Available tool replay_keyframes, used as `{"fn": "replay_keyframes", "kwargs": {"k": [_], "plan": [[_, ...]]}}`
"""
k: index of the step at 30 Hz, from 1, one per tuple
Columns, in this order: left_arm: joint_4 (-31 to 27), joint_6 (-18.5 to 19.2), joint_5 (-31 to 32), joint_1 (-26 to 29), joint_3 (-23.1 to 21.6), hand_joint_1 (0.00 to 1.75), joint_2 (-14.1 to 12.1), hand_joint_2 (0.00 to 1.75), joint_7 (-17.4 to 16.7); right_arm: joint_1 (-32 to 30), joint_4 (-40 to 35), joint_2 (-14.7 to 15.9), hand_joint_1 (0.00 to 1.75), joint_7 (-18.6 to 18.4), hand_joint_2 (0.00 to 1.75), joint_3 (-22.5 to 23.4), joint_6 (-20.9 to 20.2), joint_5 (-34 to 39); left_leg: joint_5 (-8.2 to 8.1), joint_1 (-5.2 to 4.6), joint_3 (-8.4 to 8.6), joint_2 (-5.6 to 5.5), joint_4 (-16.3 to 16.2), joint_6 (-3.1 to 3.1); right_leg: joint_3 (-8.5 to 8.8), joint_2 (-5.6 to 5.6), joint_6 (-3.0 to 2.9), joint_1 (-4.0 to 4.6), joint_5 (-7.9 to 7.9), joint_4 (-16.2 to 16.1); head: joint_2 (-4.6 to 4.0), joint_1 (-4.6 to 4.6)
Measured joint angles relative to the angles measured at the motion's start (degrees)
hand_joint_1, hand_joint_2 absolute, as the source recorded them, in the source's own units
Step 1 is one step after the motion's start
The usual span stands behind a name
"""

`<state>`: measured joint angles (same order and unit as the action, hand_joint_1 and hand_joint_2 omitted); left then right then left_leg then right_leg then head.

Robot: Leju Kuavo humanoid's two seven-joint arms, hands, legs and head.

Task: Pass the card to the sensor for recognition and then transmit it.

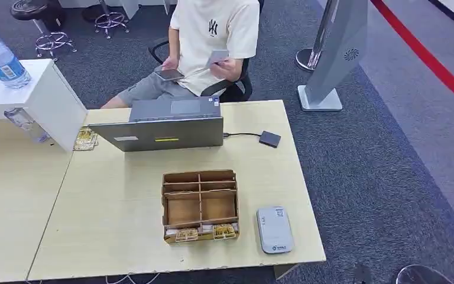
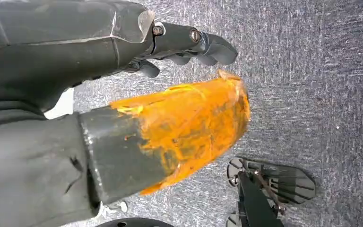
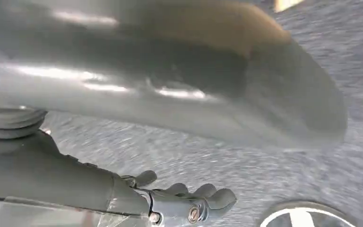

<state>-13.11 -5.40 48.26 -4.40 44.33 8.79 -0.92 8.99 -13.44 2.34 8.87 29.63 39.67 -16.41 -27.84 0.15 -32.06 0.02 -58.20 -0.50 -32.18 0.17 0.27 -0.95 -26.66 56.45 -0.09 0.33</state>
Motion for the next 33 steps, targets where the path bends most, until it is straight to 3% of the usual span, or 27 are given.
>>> {"fn": "replay_keyframes", "kwargs": {"k": [2,7,10,19,26,31,32,33], "plan": [[0.0,-0.02,0.0,0.0,0.11,0.0,0.0,0.0,0.11,0.72,-0.11,0.0,0.0,2.15,0.0,1.17,0.07,0.57,0.0,0.0,0.0,0.0,0.0,0.0,0.0,-0.01,0.0,0.0,0.0,0.0,0.0,0.0],[0.0,-0.11,-0.04,0.0,0.5,0.0,0.0,0.0,0.33,3.24,-1.86,-0.37,0.0,12.26,0.0,4.68,0.11,0.75,0.01,0.0,0.01,0.01,0.0,0.0,0.01,0.0,0.0,0.0,0.02,0.0,0.0,0.0],[0.0,-0.18,-0.11,0.02,0.7,0.0,0.0,0.0,0.37,4.88,-3.24,-0.87,0.0,16.42,0.0,6.65,0.11,-0.11,0.02,0.0,0.02,0.01,0.0,0.01,0.01,0.0,0.0,0.0,0.02,0.01,0.0,-0.02],[0.0,-0.59,-0.5,0.01,1.64,0.0,0.13,0.0,0.35,8.41,-9.12,-4.46,0.0,30.28,0.0,12.38,0.11,-1.05,0.02,0.01,0.01,0.0,0.0,0.01,0.01,0.0,0.0,0.01,0.01,0.02,0.0,-0.02],[0.0,-0.68,-0.05,0.03,2.25,0.0,0.41,0.0,0.35,8.11,-22.32,-9.9,0.0,31.06,0.0,12.88,0.11,-0.73,0.02,0.01,0.02,0.0,0.0,0.01,0.01,0.0,0.0,0.01,0.01,0.02,0.0,-0.02],[0.0,-0.68,0.48,0.02,2.77,0.0,0.42,0.0,0.24,6.58,-31.79,-12.74,0.0,31.26,0.0,9.89,0.11,2.45,0.02,0.01,0.01,0.0,0.0,0.02,0.01,0.0,0.0,0.0,0.01,0.02,0.0,0.0],[0.0,-0.68,0.55,0.02,2.82,0.0,0.42,0.0,0.24,5.97,-33.71,-13.25,0.0,31.28,1.75,8.65,0.15,2.54,0.02,0.01,0.0,-0.01,0.0,0.02,0.01,0.0,0.0,0.0,0.01,0.02,0.0,0.0],[0.0,-0.68,0.59,0.03,2.89,0.0,0.42,0.0,0.22,5.39,-35.98,-13.84,0.0,31.35,1.75,6.97,0.15,2.54,0.02,0.01,0.0,0.0,0.0,0.02,0.0,0.0,0.0,0.0,0.01,0.02,0.0,-0.02]]}}
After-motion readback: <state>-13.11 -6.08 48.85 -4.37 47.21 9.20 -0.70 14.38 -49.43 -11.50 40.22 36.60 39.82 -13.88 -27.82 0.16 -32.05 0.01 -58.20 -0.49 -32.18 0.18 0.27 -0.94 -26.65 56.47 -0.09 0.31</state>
